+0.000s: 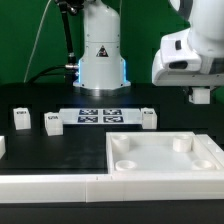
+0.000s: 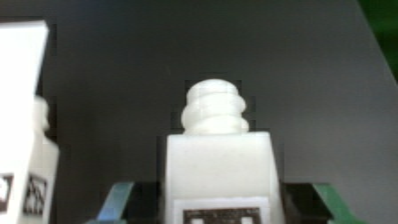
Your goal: Assemble one leg
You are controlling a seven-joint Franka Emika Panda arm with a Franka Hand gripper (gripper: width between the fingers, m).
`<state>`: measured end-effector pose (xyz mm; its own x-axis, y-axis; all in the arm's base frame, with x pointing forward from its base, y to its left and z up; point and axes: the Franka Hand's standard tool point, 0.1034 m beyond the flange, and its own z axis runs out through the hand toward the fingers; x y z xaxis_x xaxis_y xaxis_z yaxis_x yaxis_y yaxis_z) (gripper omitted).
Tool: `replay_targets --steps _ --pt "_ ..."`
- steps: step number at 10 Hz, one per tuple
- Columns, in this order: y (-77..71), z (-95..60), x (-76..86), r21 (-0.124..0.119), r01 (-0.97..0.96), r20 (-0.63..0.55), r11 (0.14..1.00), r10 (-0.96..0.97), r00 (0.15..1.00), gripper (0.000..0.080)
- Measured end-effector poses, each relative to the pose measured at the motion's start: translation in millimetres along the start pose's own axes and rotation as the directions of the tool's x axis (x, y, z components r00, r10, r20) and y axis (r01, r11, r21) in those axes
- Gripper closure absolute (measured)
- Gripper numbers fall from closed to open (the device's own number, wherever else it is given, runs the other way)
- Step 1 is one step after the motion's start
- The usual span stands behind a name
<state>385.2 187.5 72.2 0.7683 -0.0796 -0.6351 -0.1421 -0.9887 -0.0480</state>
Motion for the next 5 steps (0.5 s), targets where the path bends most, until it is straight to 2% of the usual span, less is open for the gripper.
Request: replay_targets --steps 1,2,4,5 --pt "3.0 0.5 -4.1 0.000 0.001 -0.056 1.000 -0.001 0.998 0.0512" --pt "9.2 -3.4 7.9 -0.008 0.024 -0.141 1.000 -0.025 0.990 0.0512" --pt "31.5 -28.3 20.5 -0.047 0.074 -0.321 0.996 -0.085 0.943 0.0512" --pt "37.6 -35.9 25.2 -0.047 0.079 -0.396 0.996 -0.091 0.913 0.0512"
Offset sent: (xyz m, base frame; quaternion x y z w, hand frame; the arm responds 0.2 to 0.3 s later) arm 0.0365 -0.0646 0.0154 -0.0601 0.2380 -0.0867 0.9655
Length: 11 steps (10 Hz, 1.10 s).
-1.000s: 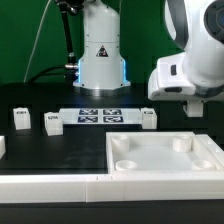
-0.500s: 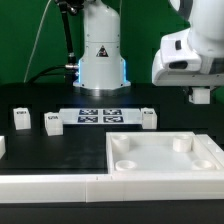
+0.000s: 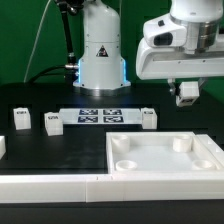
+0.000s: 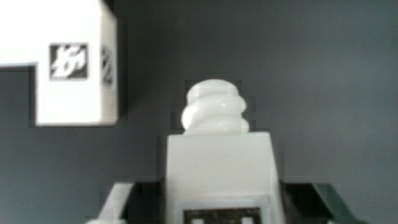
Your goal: Assemble one leg
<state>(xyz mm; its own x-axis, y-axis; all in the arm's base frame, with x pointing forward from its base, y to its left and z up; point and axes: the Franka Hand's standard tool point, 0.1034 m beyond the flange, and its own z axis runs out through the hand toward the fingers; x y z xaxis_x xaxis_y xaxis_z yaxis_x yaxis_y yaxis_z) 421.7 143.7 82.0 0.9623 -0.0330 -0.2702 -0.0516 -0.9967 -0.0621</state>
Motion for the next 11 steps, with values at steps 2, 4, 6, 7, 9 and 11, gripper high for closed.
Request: replay_targets --steps 2,4,6,7,9,11 --pt "4.7 -17.3 14.9 -0.014 0.021 -0.155 1.000 -0.022 0.988 0.0512" --pt "-2.1 -17.1 16.2 0.015 0.039 -0.336 0.999 -0.032 0.941 0.0511" --pt "-12.4 -17.8 16.1 0.044 0.071 -0.484 0.996 -0.041 0.874 0.0511" --pt "-13.5 -17.1 20.4 0.028 0.109 -0.502 0.994 -0.080 0.861 0.0511" --pt "9.0 -31.8 47.6 -0.027 0.165 -0.512 0.986 -0.156 0.844 0.0511" --pt "25.9 -43.1 69.2 -0.060 0.194 -0.525 0.979 -0.196 0.828 0.0511"
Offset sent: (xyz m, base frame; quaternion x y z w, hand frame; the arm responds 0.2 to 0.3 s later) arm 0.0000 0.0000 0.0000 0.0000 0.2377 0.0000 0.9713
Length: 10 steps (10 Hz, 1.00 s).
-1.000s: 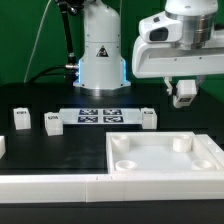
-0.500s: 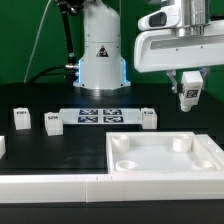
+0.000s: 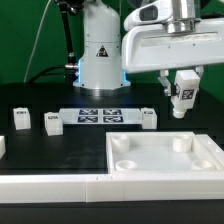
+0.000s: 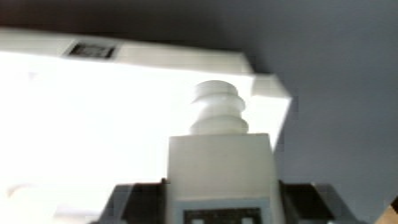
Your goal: Assemble one leg
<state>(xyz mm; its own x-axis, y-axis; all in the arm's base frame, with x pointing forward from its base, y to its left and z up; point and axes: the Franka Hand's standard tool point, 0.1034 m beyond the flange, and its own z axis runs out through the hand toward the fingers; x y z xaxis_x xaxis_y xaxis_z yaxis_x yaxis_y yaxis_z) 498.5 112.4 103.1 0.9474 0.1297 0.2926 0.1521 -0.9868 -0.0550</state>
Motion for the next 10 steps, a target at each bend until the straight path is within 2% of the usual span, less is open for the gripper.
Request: replay_targets --steps 1,5,7,10 --pt "0.9 -1.8 5.5 -0.001 0.005 -0.009 1.000 -0.005 1.000 0.0511" --pt "2.7 0.4 4.9 -0.001 0.018 -0.003 1.000 -0.018 1.000 0.0511" --pt "24.3 10.5 38.4 -0.009 0.054 -0.021 0.998 -0.054 0.998 0.0511" --pt "26.4 29.1 82.1 -0.001 0.044 -0.048 0.999 -0.044 0.998 0.0511"
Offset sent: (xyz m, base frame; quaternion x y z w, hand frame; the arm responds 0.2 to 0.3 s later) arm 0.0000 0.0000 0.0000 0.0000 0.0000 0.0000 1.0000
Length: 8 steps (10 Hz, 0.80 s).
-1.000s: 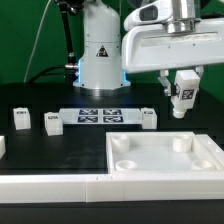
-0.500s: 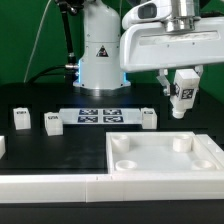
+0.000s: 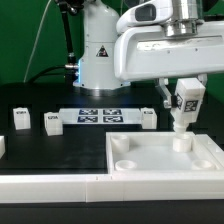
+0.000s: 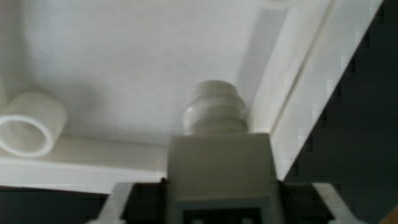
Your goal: Assemble one leg
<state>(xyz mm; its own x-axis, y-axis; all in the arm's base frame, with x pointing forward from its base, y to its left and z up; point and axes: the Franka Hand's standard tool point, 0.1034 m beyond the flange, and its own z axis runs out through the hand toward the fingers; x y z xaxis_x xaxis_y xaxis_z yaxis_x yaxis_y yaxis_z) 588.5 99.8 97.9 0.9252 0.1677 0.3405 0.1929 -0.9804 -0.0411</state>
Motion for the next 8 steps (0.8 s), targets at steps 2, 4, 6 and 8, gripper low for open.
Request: replay_targets --steps 2,4,6,8 --pt "1.0 8.1 11.1 0.003 -0.015 -0.017 1.000 0.015 1.000 0.0511" --pt "1.8 8.2 8.5 -0.002 -0.015 -0.045 1.000 0.014 0.999 0.0511" --pt "5.8 5.6 15.8 -0.020 -0.015 -0.161 1.000 0.012 0.987 0.0511" --pt "4.6 14.5 7.4 -0.029 -0.016 -0.225 0.999 0.009 0.974 0.0511"
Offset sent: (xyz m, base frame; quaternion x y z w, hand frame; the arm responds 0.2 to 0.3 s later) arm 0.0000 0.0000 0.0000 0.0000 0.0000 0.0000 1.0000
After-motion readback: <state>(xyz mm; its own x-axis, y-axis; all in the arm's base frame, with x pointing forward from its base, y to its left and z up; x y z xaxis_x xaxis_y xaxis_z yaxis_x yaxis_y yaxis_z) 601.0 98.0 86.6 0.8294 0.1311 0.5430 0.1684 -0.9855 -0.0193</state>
